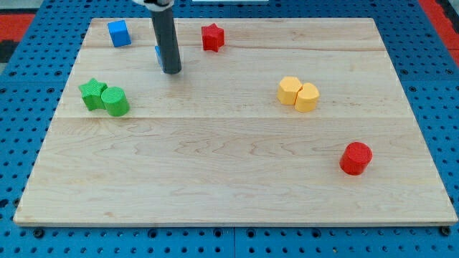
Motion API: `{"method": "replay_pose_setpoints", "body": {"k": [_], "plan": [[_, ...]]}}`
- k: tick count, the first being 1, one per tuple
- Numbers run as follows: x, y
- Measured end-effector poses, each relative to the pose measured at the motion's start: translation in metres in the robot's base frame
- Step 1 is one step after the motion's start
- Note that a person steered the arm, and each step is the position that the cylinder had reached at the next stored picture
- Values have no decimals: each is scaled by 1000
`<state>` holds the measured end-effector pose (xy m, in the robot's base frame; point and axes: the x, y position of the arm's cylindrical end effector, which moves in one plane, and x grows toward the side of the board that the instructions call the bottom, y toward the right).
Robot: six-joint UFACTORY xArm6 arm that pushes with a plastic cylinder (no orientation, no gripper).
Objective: Move the red star to the bottom center of the board
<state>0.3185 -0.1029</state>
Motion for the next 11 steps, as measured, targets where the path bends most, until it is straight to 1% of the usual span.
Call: {"method": "replay_pose_setpoints", "body": {"k": [2, 3, 4, 5, 6, 7, 8, 9, 10, 11], "plan": [[-46, -81], [-68, -45], [-113, -29], [-111, 43], [-79, 82], [-16, 60], [41, 62], [87, 70], [134, 109], [134, 91]]}}
